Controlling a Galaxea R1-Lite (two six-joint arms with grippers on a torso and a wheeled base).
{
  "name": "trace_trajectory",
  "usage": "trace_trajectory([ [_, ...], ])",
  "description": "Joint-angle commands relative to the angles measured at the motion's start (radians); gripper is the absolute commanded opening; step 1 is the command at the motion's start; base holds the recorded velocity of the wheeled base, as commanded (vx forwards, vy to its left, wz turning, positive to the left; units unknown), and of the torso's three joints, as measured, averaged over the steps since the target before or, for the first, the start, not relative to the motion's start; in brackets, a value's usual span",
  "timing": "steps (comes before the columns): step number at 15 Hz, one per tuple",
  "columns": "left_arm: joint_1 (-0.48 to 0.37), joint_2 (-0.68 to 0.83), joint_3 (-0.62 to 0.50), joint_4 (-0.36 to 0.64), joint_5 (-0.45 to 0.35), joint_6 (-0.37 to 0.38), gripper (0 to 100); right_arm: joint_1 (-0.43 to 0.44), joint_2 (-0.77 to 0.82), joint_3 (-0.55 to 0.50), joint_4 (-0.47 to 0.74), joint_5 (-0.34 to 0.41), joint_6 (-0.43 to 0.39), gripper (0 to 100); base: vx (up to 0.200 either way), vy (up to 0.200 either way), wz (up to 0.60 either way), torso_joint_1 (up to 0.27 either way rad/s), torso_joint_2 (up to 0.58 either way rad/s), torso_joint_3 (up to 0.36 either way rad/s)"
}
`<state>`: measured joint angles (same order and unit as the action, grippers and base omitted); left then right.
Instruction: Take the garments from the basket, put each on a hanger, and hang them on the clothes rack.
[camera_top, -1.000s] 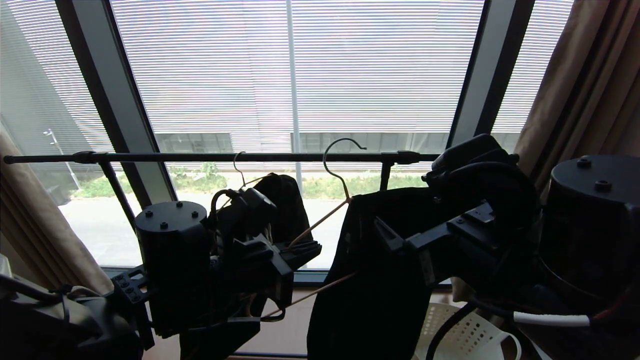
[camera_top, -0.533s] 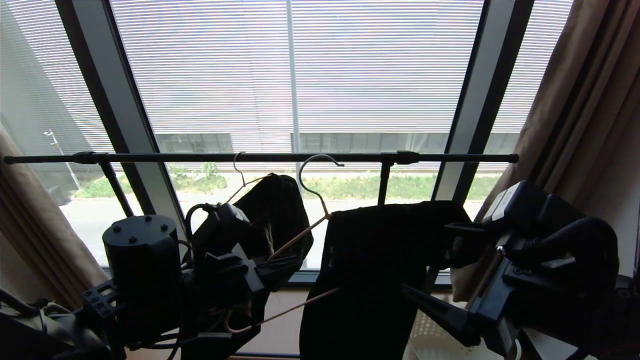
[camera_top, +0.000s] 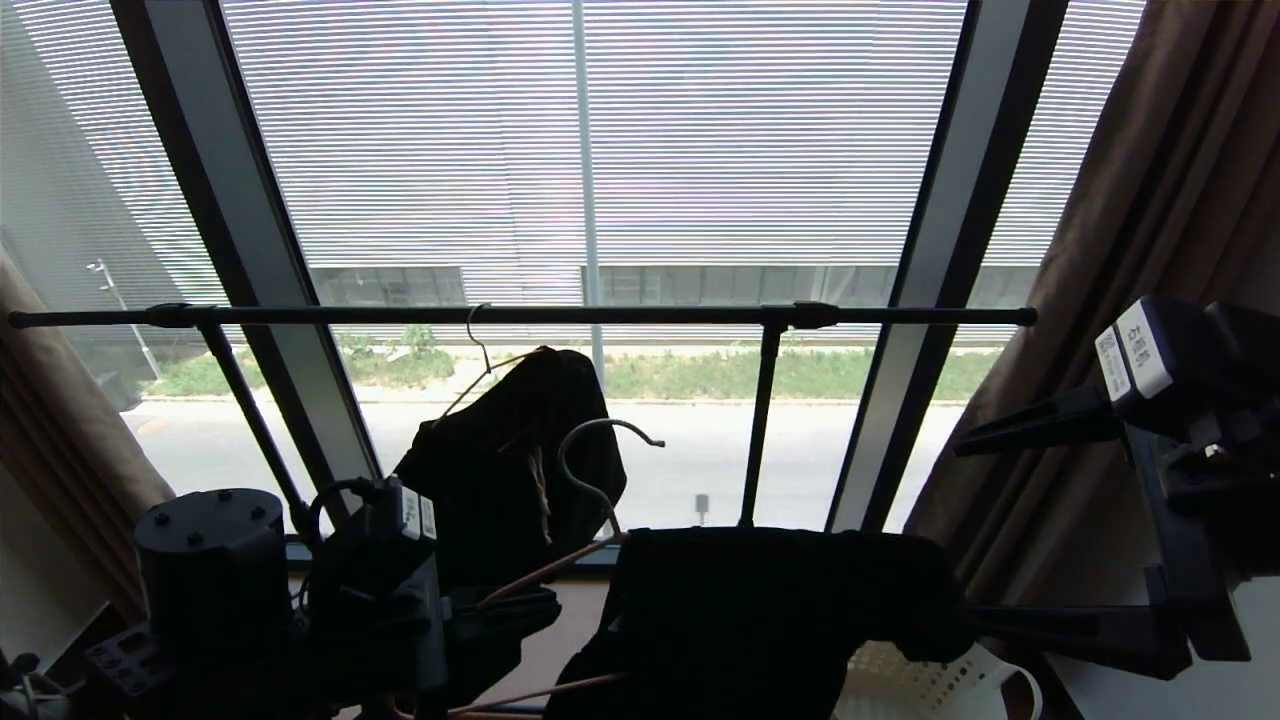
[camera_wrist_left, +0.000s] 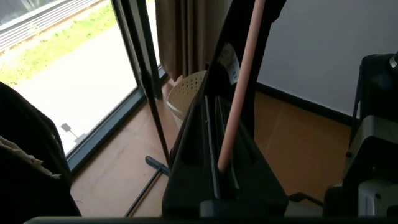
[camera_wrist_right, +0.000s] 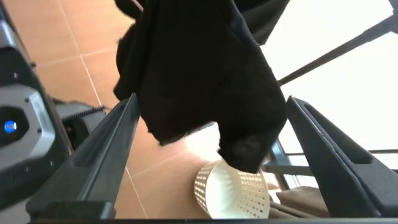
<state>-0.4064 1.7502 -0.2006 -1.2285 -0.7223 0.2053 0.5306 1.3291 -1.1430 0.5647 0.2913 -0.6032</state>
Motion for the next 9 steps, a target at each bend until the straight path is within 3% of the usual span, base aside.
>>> trace_trajectory([
  [1, 0.004, 0.011, 0.010, -0.005, -0.003, 0.011, 0, -0.021, 0.131, -0.135, 0.089, 0.065, -0.055, 100, 0.000, 0.000, 0.00, 0.000, 0.00, 0.000],
  [3, 0.004, 0.045, 0.010, -0.029, -0.006, 0.013, 0, -0.020, 0.197, -0.204, 0.127, 0.143, -0.070, 100, 0.000, 0.000, 0.00, 0.000, 0.00, 0.000],
  [9, 0.004, 0.060, 0.040, -0.124, -0.006, 0.006, 0, 0.049, 0.323, -0.236, 0.116, 0.144, -0.069, 100, 0.000, 0.000, 0.00, 0.000, 0.00, 0.000],
])
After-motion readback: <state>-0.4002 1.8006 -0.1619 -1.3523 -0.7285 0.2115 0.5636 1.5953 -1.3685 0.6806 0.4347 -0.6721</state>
